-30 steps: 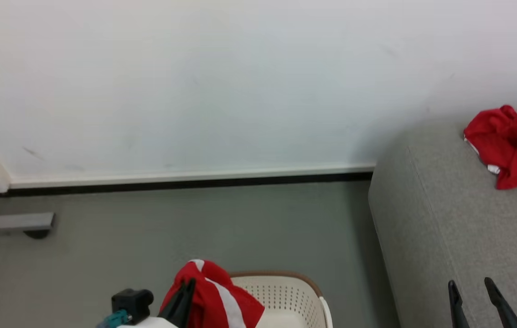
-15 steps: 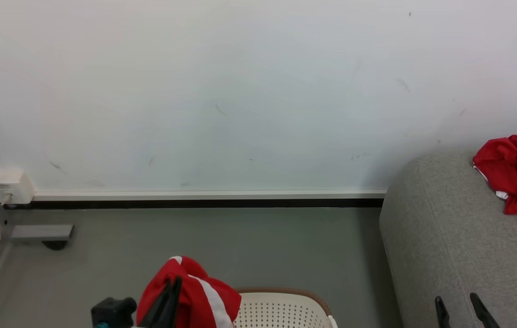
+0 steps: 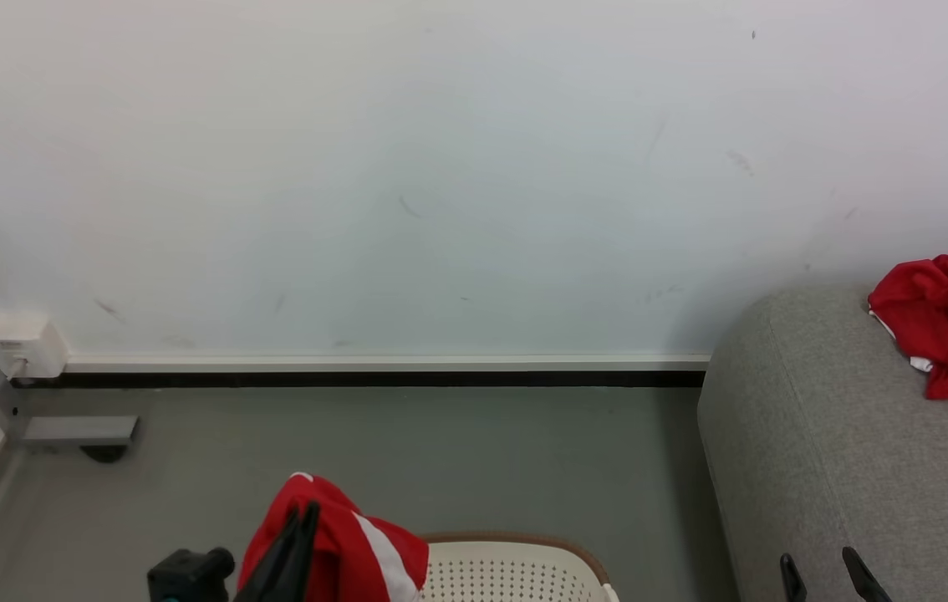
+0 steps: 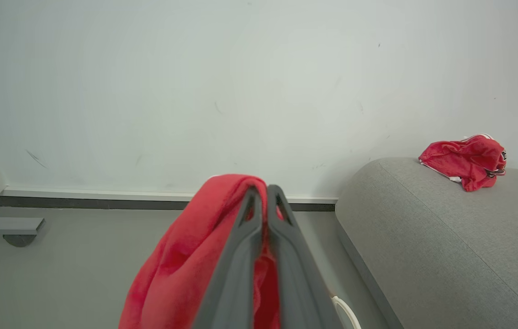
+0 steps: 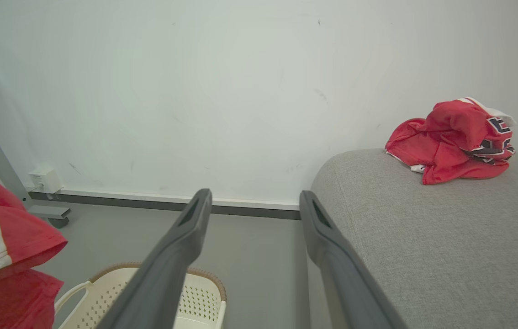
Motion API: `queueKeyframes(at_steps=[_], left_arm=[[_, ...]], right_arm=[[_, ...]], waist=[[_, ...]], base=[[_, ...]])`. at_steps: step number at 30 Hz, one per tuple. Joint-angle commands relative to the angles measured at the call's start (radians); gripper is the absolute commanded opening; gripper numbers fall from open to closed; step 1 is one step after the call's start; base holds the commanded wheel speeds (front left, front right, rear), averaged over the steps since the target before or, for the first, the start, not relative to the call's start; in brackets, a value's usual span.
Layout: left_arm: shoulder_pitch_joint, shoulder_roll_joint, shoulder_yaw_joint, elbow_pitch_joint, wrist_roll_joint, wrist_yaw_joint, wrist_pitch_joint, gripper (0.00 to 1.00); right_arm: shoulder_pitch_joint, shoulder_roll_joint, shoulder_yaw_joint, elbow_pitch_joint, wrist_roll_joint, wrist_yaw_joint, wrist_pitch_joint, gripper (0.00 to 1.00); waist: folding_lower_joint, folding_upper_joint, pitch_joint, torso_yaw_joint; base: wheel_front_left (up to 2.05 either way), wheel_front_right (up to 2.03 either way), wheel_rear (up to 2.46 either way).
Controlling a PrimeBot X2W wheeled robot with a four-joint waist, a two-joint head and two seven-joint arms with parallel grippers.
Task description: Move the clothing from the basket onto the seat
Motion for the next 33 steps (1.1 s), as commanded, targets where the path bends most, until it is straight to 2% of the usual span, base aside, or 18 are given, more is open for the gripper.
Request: queueKeyframes(at_steps=[1,27,33], left_arm=[[0.006,0.003,0.003,-0.003,0.012,-0.003,-0.002,0.00],[-0.010,0.001,-0.003,0.003,0.009,-0.011,-0.002,0.00],[-0.026,-0.001,-0.012,-0.020,0.017,-0.016,-0.001,0.00]], right_arm=[[-0.001,0.002,0.001,0.002,0.005,-0.002,0.001,1.00],[-0.009,-0.002,0.001,-0.003,0.010,-0.002,0.001,1.00],[-0.022,-0.020,0.036,-0.041,-0.017,-0.002,0.001,1.00]], waist=[[0.0000,-0.0001,0.000,-0.002],[0.0000,-0.0001,0.008,-0.002],[0.0000,-0.0001,0.008,-0.006]], base=[[0.00,0.00,0.00],[0.00,0.00,0.00],[0.00,0.00,0.00]])
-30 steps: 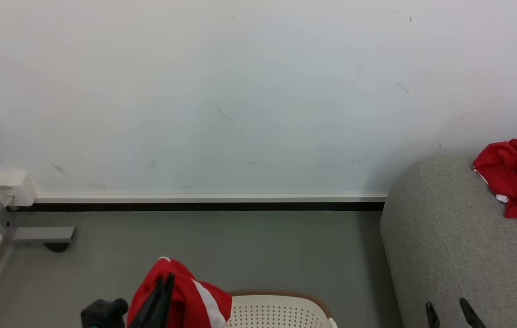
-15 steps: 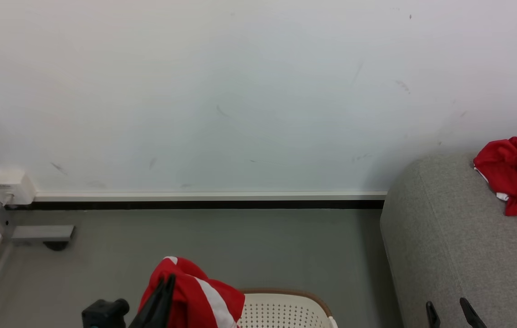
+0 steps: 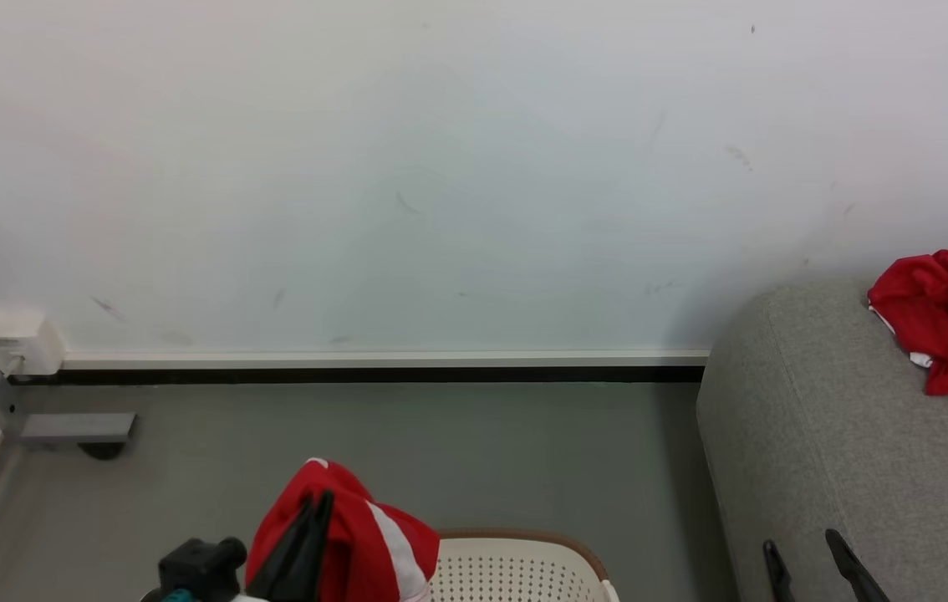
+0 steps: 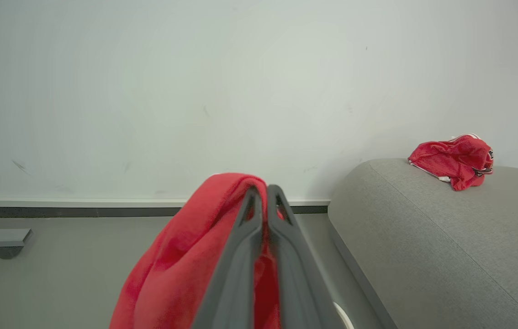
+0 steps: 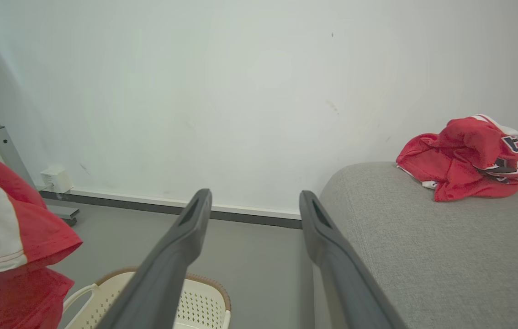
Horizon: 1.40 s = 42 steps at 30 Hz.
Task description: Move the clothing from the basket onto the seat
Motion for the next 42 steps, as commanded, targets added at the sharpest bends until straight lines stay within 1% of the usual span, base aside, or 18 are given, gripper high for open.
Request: queueKeyframes(at_steps=[1,5,12,20,24,30,35,39,40,41,42], left_arm=[[-0.018,-0.002,-0.005,-0.016,0.013,-0.006,0.003,0.00],[-0.039,-0.007,-0.022,-0.046,0.021,-0.012,0.011,0.00],[-0.089,-0.033,-0.073,-0.117,0.040,-0.027,0.049,0.00],[-0.136,-0.093,-0.159,-0.145,0.048,-0.059,0.089,0.00],[-0.158,-0.130,-0.207,-0.137,0.051,-0.078,0.100,0.00],[-0.180,-0.169,-0.278,-0.134,0.061,-0.106,0.116,0.00],[-0.181,-0.177,-0.311,-0.147,0.051,-0.119,0.127,0.00],[-0.174,-0.170,-0.333,-0.174,0.029,-0.133,0.138,0.00],[-0.174,-0.167,-0.335,-0.180,0.025,-0.134,0.140,0.00],[-0.174,-0.165,-0.338,-0.185,0.023,-0.136,0.142,0.00],[-0.172,-0.164,-0.339,-0.191,0.018,-0.138,0.144,0.00]], right_arm=[[-0.016,-0.010,0.017,-0.020,-0.009,-0.002,0.001,1.00],[-0.026,-0.025,0.060,-0.056,-0.010,-0.002,0.001,1.00],[-0.059,-0.058,0.195,-0.135,0.006,-0.002,0.001,1.00],[-0.119,-0.077,0.384,-0.165,0.037,-0.002,0.001,1.00],[-0.154,-0.081,0.447,-0.149,0.051,-0.002,0.001,1.00],[-0.183,-0.084,0.472,-0.127,0.063,-0.002,0.001,1.00],[-0.182,-0.084,0.440,-0.111,0.053,-0.002,0.001,1.00],[-0.172,-0.090,0.426,-0.091,0.058,-0.002,0.001,1.00],[-0.172,-0.090,0.423,-0.087,0.063,-0.002,0.001,0.93],[-0.171,-0.090,0.421,-0.080,0.068,-0.002,0.001,0.69],[-0.170,-0.090,0.420,-0.075,0.072,-0.002,0.001,0.49]], waist=[[0.0000,0.0000,0.001,-0.002],[0.0000,0.0000,0.001,-0.005],[0.0000,0.0000,0.001,-0.010],[0.0000,0.0000,0.000,-0.023],[0.0000,0.0000,0.001,-0.031],[0.0000,0.0000,0.004,-0.041],[0.0000,0.0000,0.007,-0.052],[0.0000,0.0000,0.009,-0.058],[0.0000,0.0000,0.009,-0.059],[0.0000,0.0000,0.009,-0.060],[0.0000,0.0000,0.009,-0.061]], base=[[0.00,0.00,0.00],[0.00,0.00,0.00],[0.00,0.00,0.00],[0.00,0.00,0.00],[0.00,0.00,0.00],[0.00,0.00,0.00],[0.00,0.00,0.00],[0.00,0.00,0.00],[0.00,0.00,0.00],[0.00,0.00,0.00],[0.00,0.00,0.00]])
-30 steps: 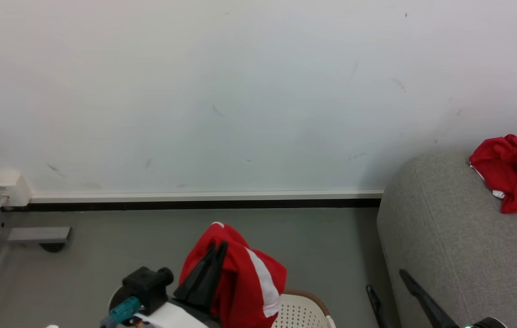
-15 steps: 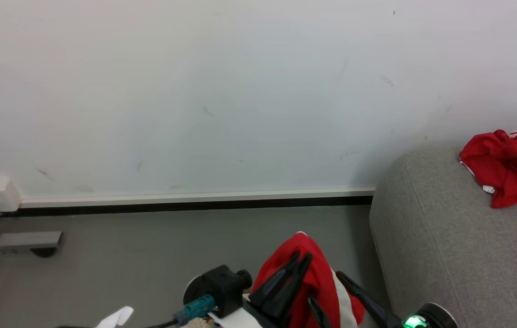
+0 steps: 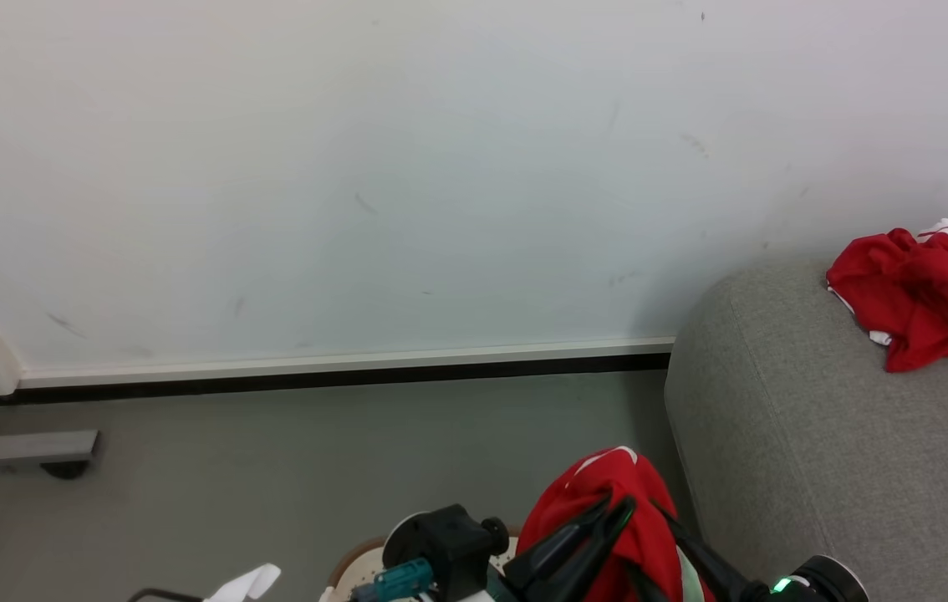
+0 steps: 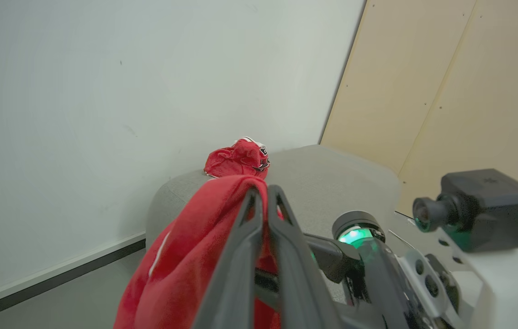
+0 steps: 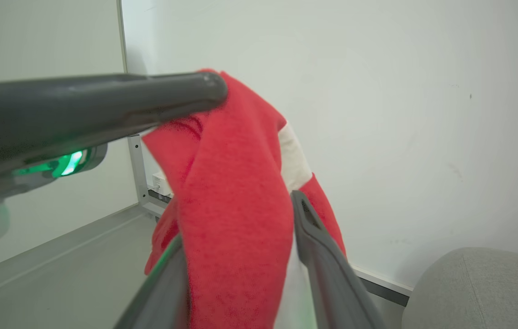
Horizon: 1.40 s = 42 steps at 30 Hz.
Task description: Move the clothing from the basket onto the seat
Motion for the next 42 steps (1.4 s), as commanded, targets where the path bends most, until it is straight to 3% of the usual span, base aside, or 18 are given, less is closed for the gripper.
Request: queueKeyframes(at_steps=[1,3,4,12,14,16,17,28,42], left_arm=[[0.001,0.010,-0.003,-0.009,-0.012,-0.005,0.005,0.00],[0.003,0.012,-0.009,-0.018,-0.020,-0.009,0.007,0.00],[0.004,0.013,-0.010,-0.021,-0.023,-0.010,0.008,0.00],[0.015,0.027,-0.012,-0.006,-0.031,-0.002,0.005,0.00],[0.022,0.033,-0.013,0.003,-0.025,0.001,0.001,0.24],[0.028,0.038,-0.012,0.015,-0.023,0.006,-0.004,0.58],[0.031,0.038,-0.010,0.022,-0.027,0.009,-0.004,1.00],[0.051,0.036,-0.014,0.108,-0.034,0.013,-0.054,1.00],[0.023,0.013,-0.025,0.181,-0.030,0.001,-0.111,1.00]], right_arm=[[0.006,-0.001,-0.003,0.008,0.012,-0.002,0.001,0.43],[0.006,-0.002,-0.003,0.016,0.017,-0.002,0.001,0.20],[0.006,-0.003,-0.003,0.019,0.020,-0.002,0.001,0.00],[0.003,-0.003,-0.032,0.022,0.037,-0.002,0.001,0.00],[0.008,-0.004,-0.040,0.018,0.040,-0.002,0.001,0.00],[0.016,-0.005,-0.055,0.013,0.042,-0.002,0.001,0.00],[0.020,-0.006,-0.064,0.011,0.044,-0.003,0.001,0.00],[0.053,-0.025,-0.148,-0.021,0.037,-0.003,0.001,0.00],[0.039,-0.042,-0.197,-0.046,0.027,-0.003,0.001,0.00]], waist=[[-0.0001,-0.0001,-0.001,-0.001],[-0.0001,-0.0001,-0.002,-0.002],[-0.0001,-0.0001,-0.003,-0.003],[-0.0001,-0.0001,-0.007,-0.011],[-0.0001,-0.0001,-0.008,-0.012],[-0.0001,-0.0001,-0.007,-0.013],[-0.0001,-0.0001,-0.006,-0.014],[-0.0001,-0.0001,0.002,-0.049],[-0.0001,-0.0001,0.041,-0.222]], base=[[0.00,0.00,0.00],[0.00,0.00,0.00],[0.00,0.00,0.00],[0.00,0.00,0.00],[0.00,0.00,0.00],[0.00,0.00,0.00],[0.00,0.00,0.00],[0.00,0.00,0.00],[0.00,0.00,0.00]])
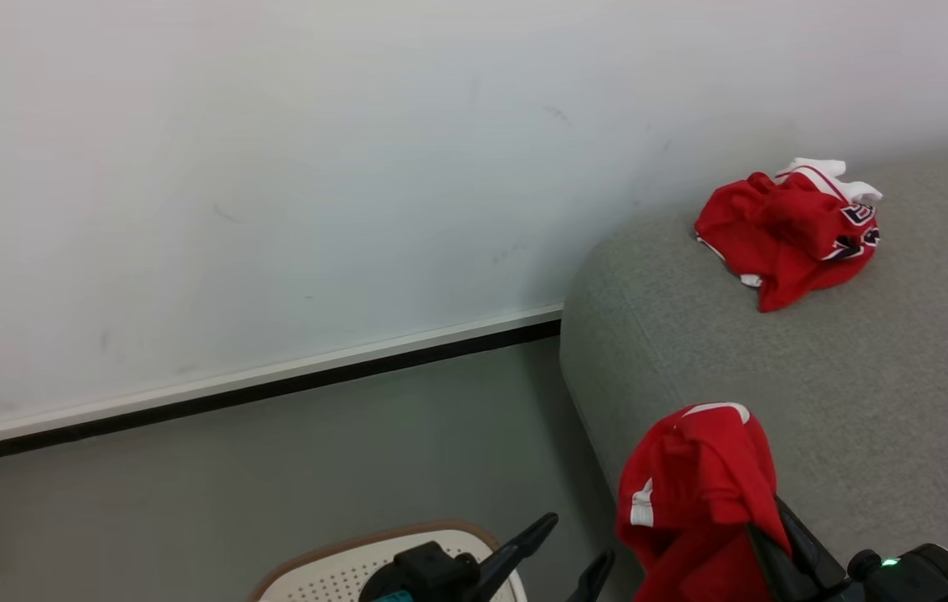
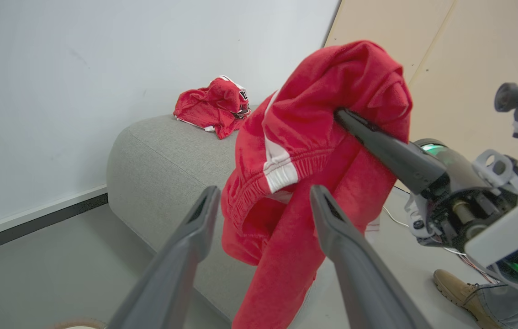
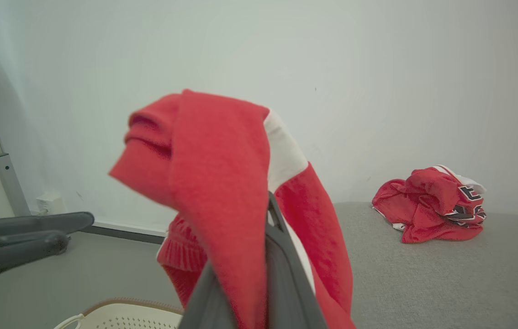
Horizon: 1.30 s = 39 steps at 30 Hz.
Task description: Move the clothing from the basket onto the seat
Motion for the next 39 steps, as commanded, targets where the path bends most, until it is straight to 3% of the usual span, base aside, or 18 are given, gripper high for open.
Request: queueKeyframes(at_steps=[1,11,39], left_arm=[[-0.010,-0.006,-0.001,0.008,0.002,-0.003,-0.012,1.00],[-0.027,-0.022,-0.016,0.033,0.001,-0.012,-0.026,1.00],[-0.044,-0.004,-0.027,0.041,-0.002,-0.008,-0.027,1.00]], right_arm=[[-0.001,-0.007,-0.011,-0.006,-0.006,-0.003,0.001,0.00],[0.015,-0.011,-0.055,-0.021,-0.006,-0.003,0.001,0.00],[0.012,0.011,-0.075,-0.029,-0.012,-0.003,0.001,0.00]], waist=[[0.0000,-0.0001,0.013,-0.045],[0.0000,-0.0001,0.026,-0.112],[0.0000,-0.0001,0.057,-0.110]], base=[[0.00,0.00,0.00],[0.00,0.00,0.00],[0.00,0.00,0.00]])
